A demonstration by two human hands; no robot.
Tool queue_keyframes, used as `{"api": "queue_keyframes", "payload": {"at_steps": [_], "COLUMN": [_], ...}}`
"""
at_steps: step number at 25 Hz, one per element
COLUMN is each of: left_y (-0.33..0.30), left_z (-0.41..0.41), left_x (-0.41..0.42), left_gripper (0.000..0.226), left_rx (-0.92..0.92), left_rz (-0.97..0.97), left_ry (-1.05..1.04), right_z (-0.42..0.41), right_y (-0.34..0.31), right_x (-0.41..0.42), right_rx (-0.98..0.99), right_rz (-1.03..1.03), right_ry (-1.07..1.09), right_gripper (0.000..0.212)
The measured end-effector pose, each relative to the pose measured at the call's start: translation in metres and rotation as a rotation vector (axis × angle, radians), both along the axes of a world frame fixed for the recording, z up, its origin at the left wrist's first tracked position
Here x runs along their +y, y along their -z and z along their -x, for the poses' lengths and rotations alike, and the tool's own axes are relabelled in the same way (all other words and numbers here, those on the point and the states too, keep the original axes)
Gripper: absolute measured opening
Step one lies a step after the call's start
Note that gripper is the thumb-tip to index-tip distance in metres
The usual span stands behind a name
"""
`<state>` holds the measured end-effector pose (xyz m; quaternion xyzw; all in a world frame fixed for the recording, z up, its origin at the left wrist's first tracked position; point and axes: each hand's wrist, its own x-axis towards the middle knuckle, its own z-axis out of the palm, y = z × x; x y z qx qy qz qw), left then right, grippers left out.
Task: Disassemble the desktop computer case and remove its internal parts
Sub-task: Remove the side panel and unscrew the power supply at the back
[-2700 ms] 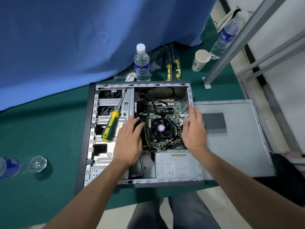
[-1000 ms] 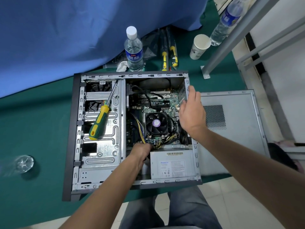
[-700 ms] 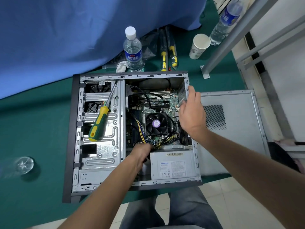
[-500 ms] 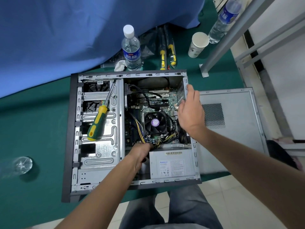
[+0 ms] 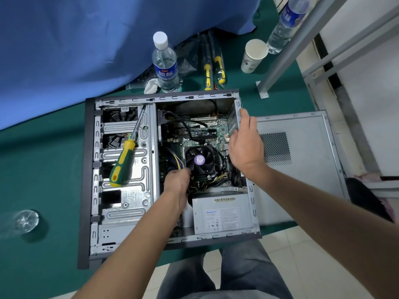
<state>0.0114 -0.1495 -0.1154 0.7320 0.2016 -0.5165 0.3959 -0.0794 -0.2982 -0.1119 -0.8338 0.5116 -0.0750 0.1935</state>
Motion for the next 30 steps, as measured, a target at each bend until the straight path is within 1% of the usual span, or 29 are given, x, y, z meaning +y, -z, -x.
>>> {"api": "queue_keyframes", "payload": {"at_steps": [2,5,7,9,10,11,12,13,14,15,16,18,20,21,24,27,30], "left_y": [-0.004,-0.009,-0.013,-0.017,-0.020,-0.022,-0.025,-0.027,-0.031,-0.035,-0.037,-0.032,-0.024,-0.020,-0.008,-0.008,-0.007], "left_z": [0.004,0.003,0.000,-0.001,-0.002,-0.002,-0.003,-0.005,-0.007,-0.009,-0.010,-0.007,0.003,0.009,0.021,0.031,0.037], "left_x": [0.008,0.013,0.009,0.004,0.003,0.002,0.002,0.001,-0.003,-0.008,-0.014,-0.023,-0.029,-0.032,-0.037,-0.043,-0.042], "left_gripper": [0.007,0.009,0.009,0.008,0.017,0.032,0.045,0.049,0.045,0.037,0.030,0.030,0.033,0.037,0.046,0.047,0.051], "left_rx": [-0.010,0.007,0.000,-0.019,-0.035,-0.052,-0.099,-0.212,-0.376,-0.507,-0.539,-0.430,-0.292,-0.240,-0.151,-0.150,-0.170], "left_rz": [0.012,-0.012,-0.016,-0.032,-0.050,-0.081,-0.133,-0.178,-0.166,-0.091,-0.004,0.116,0.105,0.076,-0.021,-0.070,-0.068], "left_ry": [-0.054,-0.098,-0.072,0.013,0.100,0.247,0.458,0.703,0.912,1.055,1.166,1.354,1.523,1.564,1.616,1.641,1.533], "right_z": [0.000,-0.001,-0.001,0.000,0.000,0.000,0.000,0.000,-0.001,-0.001,0.000,0.000,0.000,0.000,0.000,0.000,0.001], "right_y": [-0.001,0.000,0.001,0.001,0.002,0.002,0.003,0.004,0.004,0.005,0.005,0.004,0.004,0.004,0.004,0.005,0.004], "right_x": [0.000,0.000,0.001,0.000,0.000,0.000,0.000,0.001,0.001,0.001,0.001,0.000,0.001,0.000,0.000,0.000,0.000], "right_rx": [0.001,0.007,-0.004,-0.011,-0.011,-0.009,-0.008,-0.010,-0.012,-0.013,-0.012,-0.013,-0.015,-0.017,-0.020,-0.022,-0.020], "right_rz": [-0.007,-0.014,-0.017,-0.014,-0.012,-0.010,-0.007,-0.004,-0.001,0.003,0.006,0.004,0.001,0.002,0.001,-0.001,-0.006], "right_ry": [0.002,0.014,0.018,0.019,0.021,0.023,0.024,0.024,0.022,0.021,0.021,0.022,0.022,0.022,0.020,0.017,0.017], "right_gripper": [0.055,0.056,0.056,0.056,0.056,0.057,0.057,0.057,0.057,0.057,0.057,0.057,0.056,0.056,0.057,0.058,0.058]}}
